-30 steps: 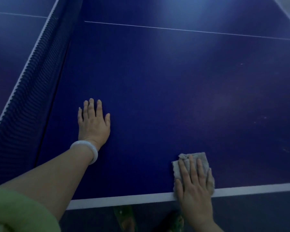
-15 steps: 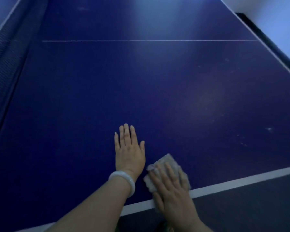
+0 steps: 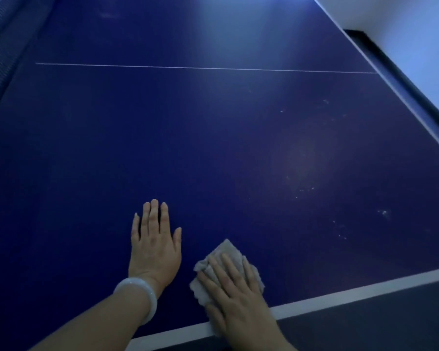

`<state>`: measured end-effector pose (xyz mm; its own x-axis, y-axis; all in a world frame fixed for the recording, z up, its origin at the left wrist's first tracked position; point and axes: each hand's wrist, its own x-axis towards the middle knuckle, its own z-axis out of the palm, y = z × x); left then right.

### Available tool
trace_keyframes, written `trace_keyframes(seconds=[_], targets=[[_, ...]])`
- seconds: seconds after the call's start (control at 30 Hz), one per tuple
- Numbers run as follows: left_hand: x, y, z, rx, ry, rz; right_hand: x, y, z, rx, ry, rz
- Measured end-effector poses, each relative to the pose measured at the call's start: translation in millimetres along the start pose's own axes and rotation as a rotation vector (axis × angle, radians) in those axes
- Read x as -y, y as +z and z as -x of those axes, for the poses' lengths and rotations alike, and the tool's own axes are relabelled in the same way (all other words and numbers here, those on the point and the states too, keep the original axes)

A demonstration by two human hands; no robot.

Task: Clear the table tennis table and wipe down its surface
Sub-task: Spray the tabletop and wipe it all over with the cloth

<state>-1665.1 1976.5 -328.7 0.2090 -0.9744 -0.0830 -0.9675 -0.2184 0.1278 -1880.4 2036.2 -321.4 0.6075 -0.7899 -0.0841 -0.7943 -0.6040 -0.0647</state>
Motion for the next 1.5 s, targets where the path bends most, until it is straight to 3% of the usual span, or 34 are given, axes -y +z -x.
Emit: trace_keyframes(seconds=[0.07,0.2,0.23,0.27,0.37,0.43,0.53,0.57,0.63,0.7,0.73,0.77,0.93,1.03,1.07,1.13,1.23,1.3,1.37,1.5], targets=[[0.4,1.5,-0.3,-0.008,-0.005,-0.003,-42.9,2.0,10.1,-0.017,0.029,0.135],[-0.5,2.7,-1.1,-0.025,-0.007,0.003,-88.0,0.3,18.7,-0.055,0.848,-0.091],[-0.5,2.3,-1.0,-0.024,-0.007,0.008,-78.0,0.0,10.1,-0.024,0.895,-0.102],[-0.6,2.2,-1.0,-0.026,-0.007,0.006,-64.1,1.5,0.1,-0.004,0.807,-0.093],[-0.1,2.7,-0.5,-0.023,-0.013,0.009,-27.9,0.7,-37.7,-0.034,0.268,-0.091],[0.0,2.5,-0.2,-0.031,-0.016,-0.008,-37.6,-5.4,-62.3,-0.02,-0.018,-0.038],[0.3,1.8,-0.9,-0.029,-0.018,0.007,-104.0,-11.0,-84.0,0.002,-0.104,0.141],[0.4,1.8,-0.9,-0.029,-0.019,0.01,-132.1,-10.1,-85.9,0.036,-0.003,0.181],[-0.5,1.7,-1.3,-0.026,-0.019,0.014,-179.9,-12.9,-81.9,0.07,0.428,0.086],[-0.9,1.1,-1.8,-0.022,-0.022,0.011,-188.8,-20.0,-77.5,0.019,0.833,-0.103],[-0.5,1.1,-1.6,-0.018,-0.024,0.009,-177.5,-20.9,-78.8,0.019,0.89,-0.111],[-0.5,0.9,-1.3,-0.018,-0.025,0.007,-159.8,-18.1,-81.1,0.004,0.832,-0.071],[-0.6,1.2,-1.2,-0.016,-0.025,-0.006,-83.7,-4.3,-97.6,-0.003,-0.004,-0.023],[-0.5,1.1,-1.8,-0.022,-0.027,0.013,-135.6,-14.9,-104.5,0.007,-0.112,0.104],[-0.7,0.7,-1.8,-0.021,-0.027,0.02,-162.7,-18.1,-103.7,0.027,-0.016,0.138],[-1.3,0.5,-1.8,-0.028,-0.025,0.031,-222.9,-20.0,-97.6,0.062,0.387,0.116],[-1.5,0.4,-1.1,-0.019,-0.028,0.014,-247.0,-29.5,-85.4,0.019,1.002,-0.161],[-1.1,-0.2,-0.7,-0.018,-0.033,0.012,-213.5,-26.7,-90.0,0.013,1.109,-0.169],[-1.0,-0.3,-1.2,-0.024,-0.034,0.018,-159.2,-18.6,-93.1,0.026,0.926,-0.121],[-0.9,0.7,-1.7,-0.024,-0.03,0.0,-39.2,5.8,-62.3,-0.019,0.191,0.006]])
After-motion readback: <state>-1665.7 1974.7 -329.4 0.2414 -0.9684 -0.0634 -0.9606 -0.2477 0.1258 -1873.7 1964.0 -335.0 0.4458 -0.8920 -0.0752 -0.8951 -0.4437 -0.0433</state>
